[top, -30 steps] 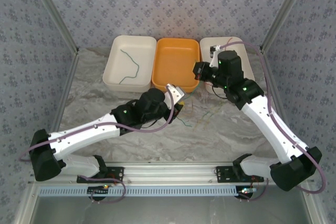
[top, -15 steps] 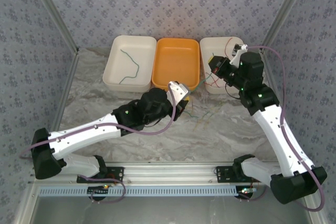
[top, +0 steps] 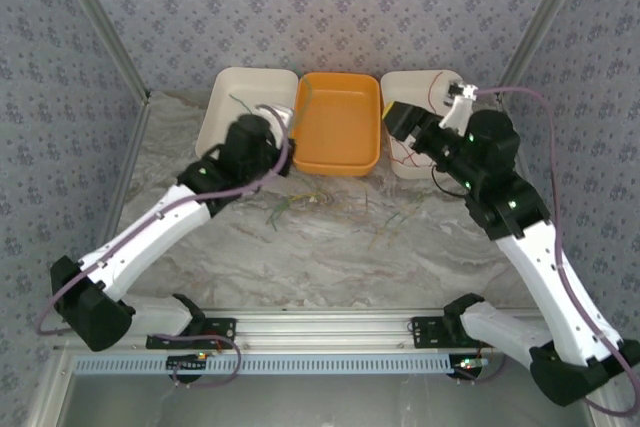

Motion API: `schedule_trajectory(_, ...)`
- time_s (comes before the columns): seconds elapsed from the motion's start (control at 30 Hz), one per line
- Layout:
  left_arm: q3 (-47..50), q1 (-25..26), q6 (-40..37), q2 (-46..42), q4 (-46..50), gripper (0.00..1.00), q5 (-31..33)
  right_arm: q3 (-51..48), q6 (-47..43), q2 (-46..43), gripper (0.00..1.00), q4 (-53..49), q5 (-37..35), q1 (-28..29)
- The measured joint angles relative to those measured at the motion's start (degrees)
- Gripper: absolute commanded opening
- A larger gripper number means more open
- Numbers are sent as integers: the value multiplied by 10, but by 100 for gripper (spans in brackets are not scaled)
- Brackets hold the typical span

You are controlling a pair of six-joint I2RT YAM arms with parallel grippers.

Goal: Untangle the cables

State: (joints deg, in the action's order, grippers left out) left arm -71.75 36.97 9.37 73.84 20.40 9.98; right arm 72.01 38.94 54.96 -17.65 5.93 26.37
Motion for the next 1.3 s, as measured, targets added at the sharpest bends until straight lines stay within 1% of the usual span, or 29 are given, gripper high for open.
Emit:
schedule_trajectory(0.1, -40, -100, 19, 19, 9, 0, -40, -63, -8, -48, 73, 0, -14, 31)
schedule_trajectory(0.17, -82, -160, 27, 56, 10, 0, -63, -103, -10, -68, 73, -4, -24, 53)
schedule_trajectory(0.3, -167, -237, 38, 159, 10, 0, -94, -157, -11, -85, 73, -18, -45, 87)
schedule_trajectory(0.37, -203, -259, 44, 213, 12, 0, -109, -173, -11, -94, 72, -31, -54, 100)
schedule_trajectory(0.5, -269, -296, 68, 335, 18, 0, -165, -186, -11, -117, 72, -48, -71, 119)
schedule_trajectory(0.6, -320, -307, 79, 420, 35, 0, -204, -195, -11, -132, 72, -54, -83, 124)
schedule_trajectory(0.7, -337, -308, 87, 473, 58, 0, -233, -205, -11, -136, 72, -58, -92, 125)
schedule_trajectory(0.73, -338, -308, 90, 482, 66, 4, -238, -208, -10, -136, 72, -60, -94, 125)
schedule_trajectory(0.8, -348, -307, 94, 499, 92, 26, -246, -212, -10, -129, 72, -62, -96, 125)
schedule_trajectory(0.87, -362, -307, 98, 510, 108, 44, -255, -214, -10, -122, 72, -62, -97, 125)
schedule_trajectory(0.93, -366, -307, 103, 511, 120, 59, -261, -216, -11, -118, 72, -64, -98, 126)
schedule_trajectory(0.97, -370, -307, 103, 511, 127, 64, -263, -216, -11, -118, 72, -67, -101, 126)
schedule_trajectory(1.0, -374, -306, 102, 511, 130, 74, -263, -216, -11, -118, 72, -70, -104, 125)
schedule_trajectory(1.03, -377, -306, 106, 511, 134, 76, -263, -216, -11, -118, 72, -73, -109, 125)
schedule_trajectory(1.07, -383, -305, 104, 510, 142, 87, -262, -216, -11, -118, 72, -77, -114, 125)
schedule_trajectory(1.2, -384, -299, 110, 473, 163, 92, -236, -217, -9, -119, 69, -107, -152, 125)
schedule_trajectory(1.23, -376, -296, 111, 455, 161, 98, -228, -220, -7, -120, 67, -114, -163, 123)
schedule_trajectory(1.3, -344, -286, 114, 397, 158, 99, -206, -232, 0, -126, 65, -132, -184, 117)
